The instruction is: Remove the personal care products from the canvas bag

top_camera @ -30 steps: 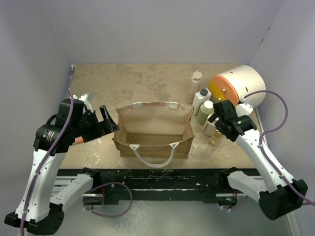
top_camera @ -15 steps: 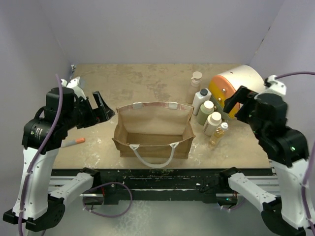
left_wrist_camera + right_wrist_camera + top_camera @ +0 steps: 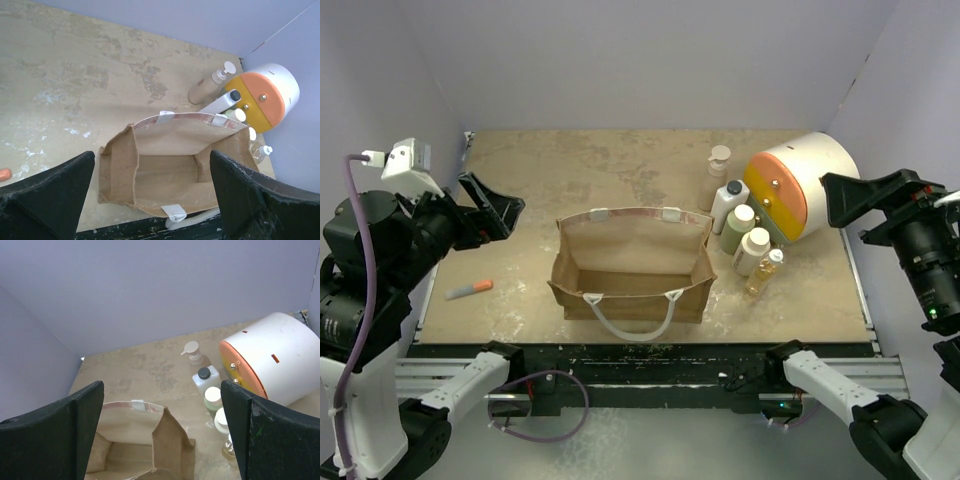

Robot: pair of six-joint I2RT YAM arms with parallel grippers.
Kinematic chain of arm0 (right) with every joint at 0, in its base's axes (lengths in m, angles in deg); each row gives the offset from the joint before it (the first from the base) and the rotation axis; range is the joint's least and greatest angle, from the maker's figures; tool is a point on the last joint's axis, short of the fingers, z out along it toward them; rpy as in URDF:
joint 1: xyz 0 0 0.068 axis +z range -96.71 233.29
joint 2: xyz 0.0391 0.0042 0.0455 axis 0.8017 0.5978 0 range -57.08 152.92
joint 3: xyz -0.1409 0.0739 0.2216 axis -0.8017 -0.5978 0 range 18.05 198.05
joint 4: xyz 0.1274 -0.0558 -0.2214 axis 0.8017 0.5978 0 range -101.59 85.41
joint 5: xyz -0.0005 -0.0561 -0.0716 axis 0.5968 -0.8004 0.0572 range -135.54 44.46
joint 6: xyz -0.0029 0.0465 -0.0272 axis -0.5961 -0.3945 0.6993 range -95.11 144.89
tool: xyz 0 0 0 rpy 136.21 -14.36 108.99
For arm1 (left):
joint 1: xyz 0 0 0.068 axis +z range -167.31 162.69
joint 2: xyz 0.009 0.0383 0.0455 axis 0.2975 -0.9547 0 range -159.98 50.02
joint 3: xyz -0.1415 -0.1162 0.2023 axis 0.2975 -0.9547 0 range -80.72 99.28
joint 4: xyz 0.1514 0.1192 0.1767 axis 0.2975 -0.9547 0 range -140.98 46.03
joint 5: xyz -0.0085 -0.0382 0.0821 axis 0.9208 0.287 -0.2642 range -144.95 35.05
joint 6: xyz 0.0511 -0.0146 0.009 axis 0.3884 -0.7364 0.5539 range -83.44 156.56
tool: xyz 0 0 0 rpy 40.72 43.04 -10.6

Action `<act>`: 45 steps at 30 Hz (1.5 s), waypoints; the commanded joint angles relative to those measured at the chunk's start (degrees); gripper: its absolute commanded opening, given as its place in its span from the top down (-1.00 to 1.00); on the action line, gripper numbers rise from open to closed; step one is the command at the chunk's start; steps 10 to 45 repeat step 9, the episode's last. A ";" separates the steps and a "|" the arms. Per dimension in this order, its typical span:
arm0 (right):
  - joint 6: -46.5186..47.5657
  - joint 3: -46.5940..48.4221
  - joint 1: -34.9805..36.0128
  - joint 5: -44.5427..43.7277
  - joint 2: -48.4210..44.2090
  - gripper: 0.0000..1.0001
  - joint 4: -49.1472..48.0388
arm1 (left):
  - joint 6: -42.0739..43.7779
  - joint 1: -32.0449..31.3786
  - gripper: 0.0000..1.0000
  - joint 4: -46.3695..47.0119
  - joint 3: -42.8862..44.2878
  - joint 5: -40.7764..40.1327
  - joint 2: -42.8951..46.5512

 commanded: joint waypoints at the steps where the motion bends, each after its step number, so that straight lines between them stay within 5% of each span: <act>1: 2.93 1.69 -0.13 0.08 3.27 -0.99 1.04 | 3.18 0.11 -0.99 2.64 1.30 -2.96 0.34; 45: 0.64 1.68 -0.13 -1.08 4.79 -1.00 1.43 | 3.83 0.18 -0.99 2.94 0.77 -3.39 0.53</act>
